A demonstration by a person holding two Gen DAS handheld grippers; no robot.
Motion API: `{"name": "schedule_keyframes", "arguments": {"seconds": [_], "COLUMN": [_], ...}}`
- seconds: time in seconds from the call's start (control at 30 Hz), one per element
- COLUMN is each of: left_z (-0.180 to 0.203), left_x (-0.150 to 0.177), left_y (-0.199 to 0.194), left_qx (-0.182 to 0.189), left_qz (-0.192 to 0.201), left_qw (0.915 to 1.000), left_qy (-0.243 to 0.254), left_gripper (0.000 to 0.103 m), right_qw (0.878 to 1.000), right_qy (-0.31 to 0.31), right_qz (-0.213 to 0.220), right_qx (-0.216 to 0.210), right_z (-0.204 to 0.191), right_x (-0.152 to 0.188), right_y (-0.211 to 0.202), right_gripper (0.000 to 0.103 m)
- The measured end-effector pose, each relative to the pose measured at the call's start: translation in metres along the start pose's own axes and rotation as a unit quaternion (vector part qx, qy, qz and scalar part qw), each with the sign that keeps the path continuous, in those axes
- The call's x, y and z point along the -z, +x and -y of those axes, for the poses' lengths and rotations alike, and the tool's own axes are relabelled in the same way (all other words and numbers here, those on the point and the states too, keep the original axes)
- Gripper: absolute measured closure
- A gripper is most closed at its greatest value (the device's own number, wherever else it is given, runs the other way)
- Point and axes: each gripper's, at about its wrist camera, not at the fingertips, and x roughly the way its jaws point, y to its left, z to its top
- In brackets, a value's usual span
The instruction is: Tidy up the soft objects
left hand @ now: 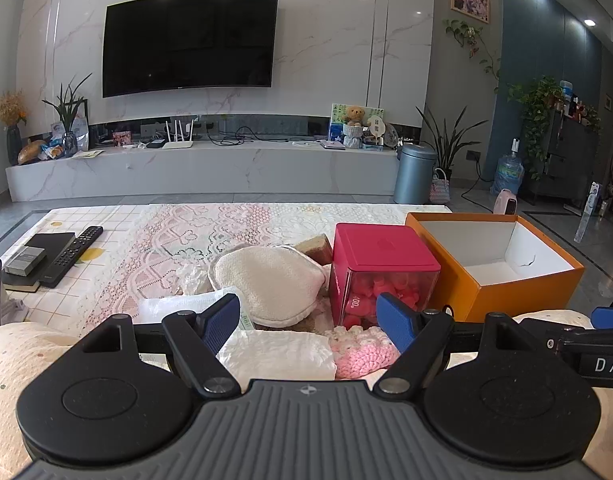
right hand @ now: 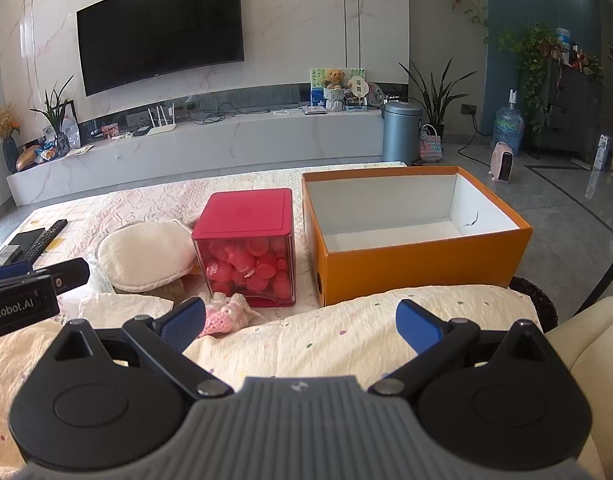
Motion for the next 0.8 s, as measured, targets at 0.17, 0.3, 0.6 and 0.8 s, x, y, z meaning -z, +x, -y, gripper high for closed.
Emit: {"name": "schedule_keyframes", "arguments": {"seconds": [0.17, 0.3, 0.6, 0.8], "left_z": [0.0005, -0.0004, -0.0019, -0.0036], "left_x": [0.0009, 0.0019, 0.0014, 0.0012], "left_y": [0.0009, 0.0019, 0.0007, 0.0008], "left_qx": [0.004, 0.008, 0.016, 0.019], "left_qz": [-0.002, -0.005, -0.007, -0.009], "left_qw": [1.0000, 1.0000, 0.9998, 0.9997], "left_qy": [-0.001, -0.003, -0.008, -0.012], "left_gripper": [0.012, 0.012, 0.012, 0.012], "right_qw": [1.000, 1.000, 1.000, 1.000], "right_qy": [-0.001, -0.003, -0.004, -0.003], "right_qz": [-0.001, -0.002, -0.008, -0.010], "right_qx": [0.000, 0.001, 0.000, 0.000], "right_z": [-0.0006, -0.0021, -0.0044, -0.0039], "right_x": [-0.0004, -0.0016, -0.0030, -0.0035], "right_y": [-0.0015, -0.0023, -0.0009, -0.0016], "right_gripper": [0.003, 0.003, 0.003, 0.003]}}
